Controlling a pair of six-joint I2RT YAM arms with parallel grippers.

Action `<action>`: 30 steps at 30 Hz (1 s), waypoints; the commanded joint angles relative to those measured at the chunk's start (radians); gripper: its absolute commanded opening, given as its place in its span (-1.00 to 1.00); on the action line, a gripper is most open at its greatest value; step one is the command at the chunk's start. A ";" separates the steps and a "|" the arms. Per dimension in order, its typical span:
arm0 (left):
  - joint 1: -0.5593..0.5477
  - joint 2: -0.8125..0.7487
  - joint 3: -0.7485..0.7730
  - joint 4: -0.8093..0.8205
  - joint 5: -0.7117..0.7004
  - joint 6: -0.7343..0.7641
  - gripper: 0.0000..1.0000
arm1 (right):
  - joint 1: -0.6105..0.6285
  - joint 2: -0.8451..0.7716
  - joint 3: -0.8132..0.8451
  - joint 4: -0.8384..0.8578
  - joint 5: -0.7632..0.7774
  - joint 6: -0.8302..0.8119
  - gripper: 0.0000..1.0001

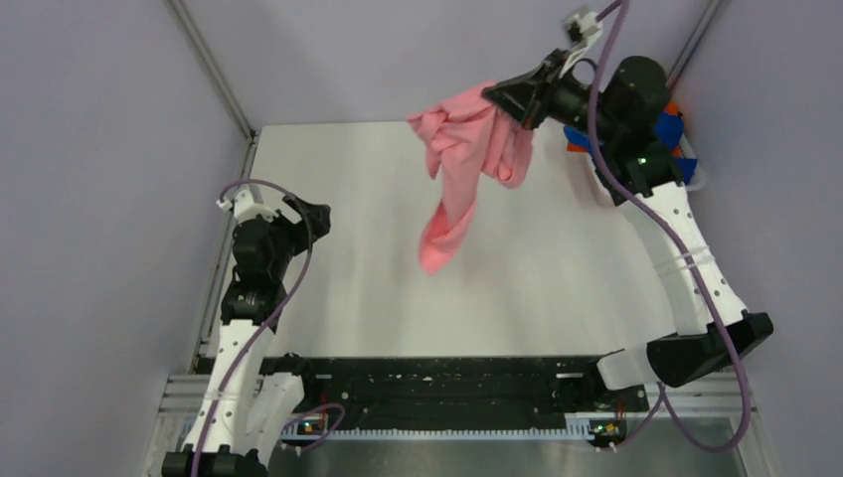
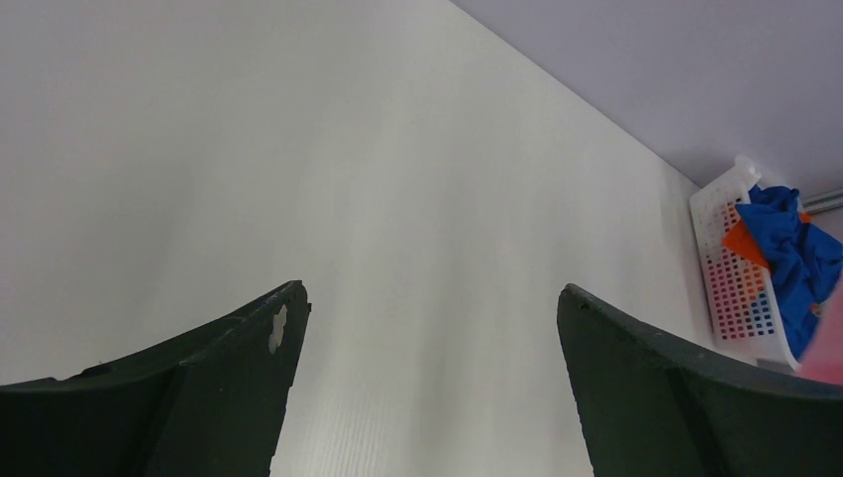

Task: Fold and stack the t-shirts
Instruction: Move the tshirt to the center of the board, then flatten out the tshirt

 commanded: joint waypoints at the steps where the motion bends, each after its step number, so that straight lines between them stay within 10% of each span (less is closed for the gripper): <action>1: 0.002 -0.055 0.035 -0.079 -0.075 -0.011 0.98 | 0.084 0.008 -0.089 0.111 -0.151 0.046 -1.00; 7: 0.003 -0.077 0.008 -0.116 -0.082 -0.042 0.98 | 0.074 -0.134 -0.597 0.072 0.289 0.117 -0.95; 9: 0.003 -0.051 -0.008 -0.116 -0.046 -0.057 0.98 | 0.051 -0.183 -0.762 0.035 0.489 0.156 -0.37; 11: 0.003 -0.014 -0.020 -0.108 0.013 -0.075 0.98 | 0.039 -0.211 -0.873 -0.011 0.708 0.172 0.86; 12: 0.003 0.008 -0.030 -0.099 0.055 -0.081 0.98 | 0.036 -0.221 -0.898 -0.050 0.797 0.185 0.96; 22: -0.108 0.215 -0.084 -0.056 0.207 -0.099 0.98 | 0.191 -0.366 -1.007 0.092 0.634 -0.021 0.98; 30: -0.225 0.371 -0.048 -0.074 0.124 -0.121 0.98 | 0.608 0.033 -0.802 0.096 0.793 -0.024 0.83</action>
